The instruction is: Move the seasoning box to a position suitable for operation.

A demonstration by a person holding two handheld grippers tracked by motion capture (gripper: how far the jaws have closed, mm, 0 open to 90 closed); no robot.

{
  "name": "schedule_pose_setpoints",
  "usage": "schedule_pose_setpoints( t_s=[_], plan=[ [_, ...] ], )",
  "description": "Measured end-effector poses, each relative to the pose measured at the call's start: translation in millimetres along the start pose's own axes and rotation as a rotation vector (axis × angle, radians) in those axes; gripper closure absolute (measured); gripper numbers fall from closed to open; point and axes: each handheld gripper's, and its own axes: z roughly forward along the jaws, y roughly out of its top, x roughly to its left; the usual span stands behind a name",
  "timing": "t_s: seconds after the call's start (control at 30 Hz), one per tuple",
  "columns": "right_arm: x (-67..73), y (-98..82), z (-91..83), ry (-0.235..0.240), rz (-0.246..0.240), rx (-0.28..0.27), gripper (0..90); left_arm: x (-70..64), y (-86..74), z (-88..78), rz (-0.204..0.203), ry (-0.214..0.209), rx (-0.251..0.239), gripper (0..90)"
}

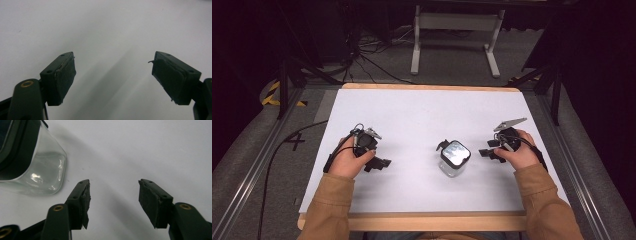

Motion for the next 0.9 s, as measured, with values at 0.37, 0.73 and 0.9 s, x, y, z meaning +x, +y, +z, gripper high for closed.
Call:
schedule_pose_setpoints(
  t_s=[0.37,0.73,0.9],
  plan=[
    [6.2,1.0,8.0,0.128,-0.008,-0.062,88.4,-1.9,1.1,-1.8,0.009,-0.003,-0.012,19.7],
    [6.6,-5.0,34.0,0.2,-0.099,-0.066,89.8,-3.0,2.0,-2.0,0.019,-0.013,-0.017,19.9],
    [11.2,-4.6,39.8,0.226,-0.124,-0.073,89.7,-3.2,2.6,-1.6,0.021,-0.013,-0.011,19.9]
  ],
)
